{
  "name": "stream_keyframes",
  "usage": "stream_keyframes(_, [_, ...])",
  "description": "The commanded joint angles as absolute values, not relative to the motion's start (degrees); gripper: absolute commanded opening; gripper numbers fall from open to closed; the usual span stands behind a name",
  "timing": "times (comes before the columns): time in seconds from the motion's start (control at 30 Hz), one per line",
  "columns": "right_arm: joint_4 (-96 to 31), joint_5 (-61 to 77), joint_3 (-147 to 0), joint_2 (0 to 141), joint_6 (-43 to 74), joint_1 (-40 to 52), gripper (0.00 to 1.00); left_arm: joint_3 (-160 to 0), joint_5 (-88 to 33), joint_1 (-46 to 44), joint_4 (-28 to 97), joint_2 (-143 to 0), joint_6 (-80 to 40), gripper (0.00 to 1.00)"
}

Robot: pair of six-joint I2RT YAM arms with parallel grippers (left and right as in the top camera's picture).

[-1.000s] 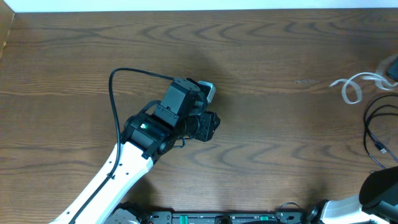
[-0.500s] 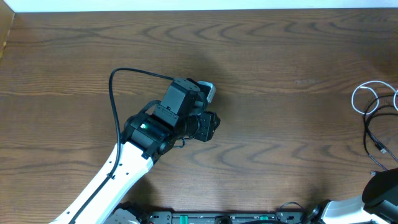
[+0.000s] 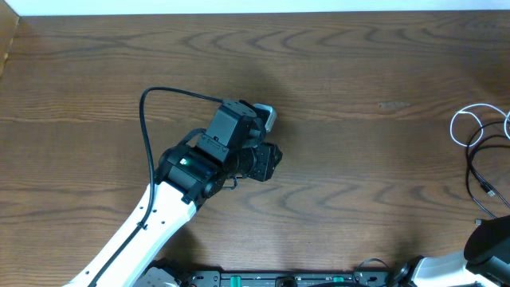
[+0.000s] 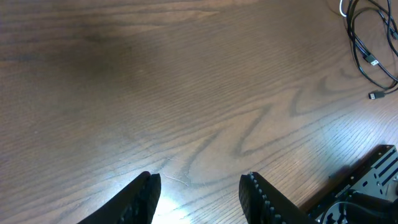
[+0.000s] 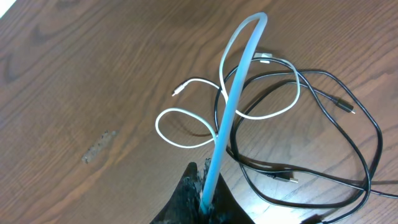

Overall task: Untangle cables
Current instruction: 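Carry the white cable off the table's right edge with the right gripper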

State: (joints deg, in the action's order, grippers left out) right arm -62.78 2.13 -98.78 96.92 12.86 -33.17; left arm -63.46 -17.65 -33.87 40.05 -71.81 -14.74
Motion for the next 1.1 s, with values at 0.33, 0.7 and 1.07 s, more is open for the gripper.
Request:
stream_keyframes(0.33, [-63.0,1.4,-99.1,96.6,13.4,-34.2,0.59,-64.0,-17.0,-33.9,40.0,-71.9,-14.2,0.47])
stream_keyframes(0.7, [-63.1,1.5,-99.0,96.6,13.5,-34.2,0.61,-64.0,-17.0,-33.9,40.0,-71.9,-14.2,0.47])
stream_keyframes(1.07, [-62.5,20.3,-97.6,96.7,13.5,-32.7,0.77,-64.0,-16.1,-33.9,33.6,-72.1,-14.2,0.47])
